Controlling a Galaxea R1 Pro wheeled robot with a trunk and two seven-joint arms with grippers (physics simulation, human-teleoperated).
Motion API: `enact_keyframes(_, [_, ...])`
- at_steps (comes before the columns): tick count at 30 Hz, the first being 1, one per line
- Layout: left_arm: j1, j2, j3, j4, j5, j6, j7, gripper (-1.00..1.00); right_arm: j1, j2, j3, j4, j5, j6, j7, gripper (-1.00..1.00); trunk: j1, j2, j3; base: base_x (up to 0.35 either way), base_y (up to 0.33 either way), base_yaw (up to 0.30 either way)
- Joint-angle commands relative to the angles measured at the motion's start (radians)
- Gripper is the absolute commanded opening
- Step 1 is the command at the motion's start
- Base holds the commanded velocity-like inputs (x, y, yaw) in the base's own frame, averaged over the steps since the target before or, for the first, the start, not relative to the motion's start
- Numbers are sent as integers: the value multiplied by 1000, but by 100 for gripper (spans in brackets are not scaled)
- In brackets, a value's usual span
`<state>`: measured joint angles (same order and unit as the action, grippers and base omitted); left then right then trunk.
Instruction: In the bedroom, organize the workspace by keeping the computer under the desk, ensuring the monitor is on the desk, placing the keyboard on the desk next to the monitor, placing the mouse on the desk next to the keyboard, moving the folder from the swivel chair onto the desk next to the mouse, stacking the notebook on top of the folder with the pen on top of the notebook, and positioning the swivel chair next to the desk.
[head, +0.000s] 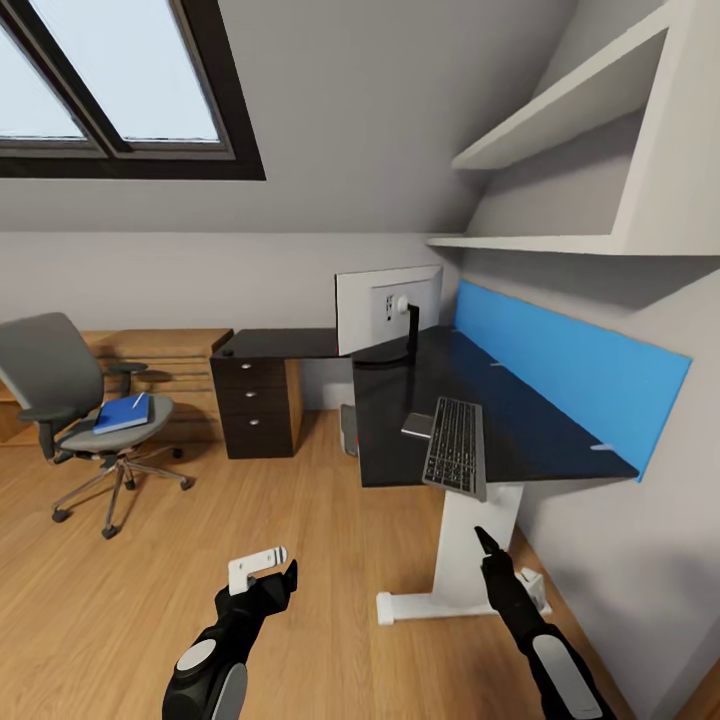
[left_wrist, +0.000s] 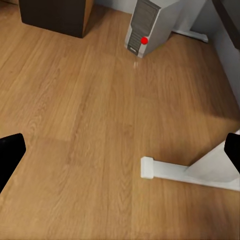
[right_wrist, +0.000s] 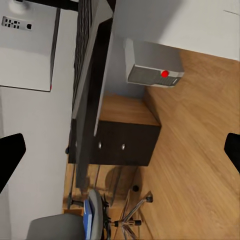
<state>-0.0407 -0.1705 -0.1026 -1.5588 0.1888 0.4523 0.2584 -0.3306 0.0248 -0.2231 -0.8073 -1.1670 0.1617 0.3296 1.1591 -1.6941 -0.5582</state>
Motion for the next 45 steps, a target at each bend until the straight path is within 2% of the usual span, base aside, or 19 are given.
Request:
enact_keyframes(1, [-1,0,-2,-1,11,3,10,100,-1,3,-5,-1,-11,10,3,100,4,-8,-4,0,0,0])
enact_keyframes(7, [-1,0,-2,-1,11,4,10,100,-1,9,-5,-1,-12,2,2,100,27,-50,-23,0,0,0])
enact_keyframes(18, [-1,4,0,6,12,6,7,100,-1,10,-5,-3,-12,-14,2,100,27,-50,-23,8,0,0])
enact_keyframes(34, [-1,5,0,9,11,6,5,100,-1,11,-4,-5,-10,-17,3,100,27,-50,-23,173,0,0])
enact_keyframes(45, [-1,5,0,10,11,6,7,100,-1,10,-4,-7,-10,-19,5,100,-11,20,8,8,0,0])
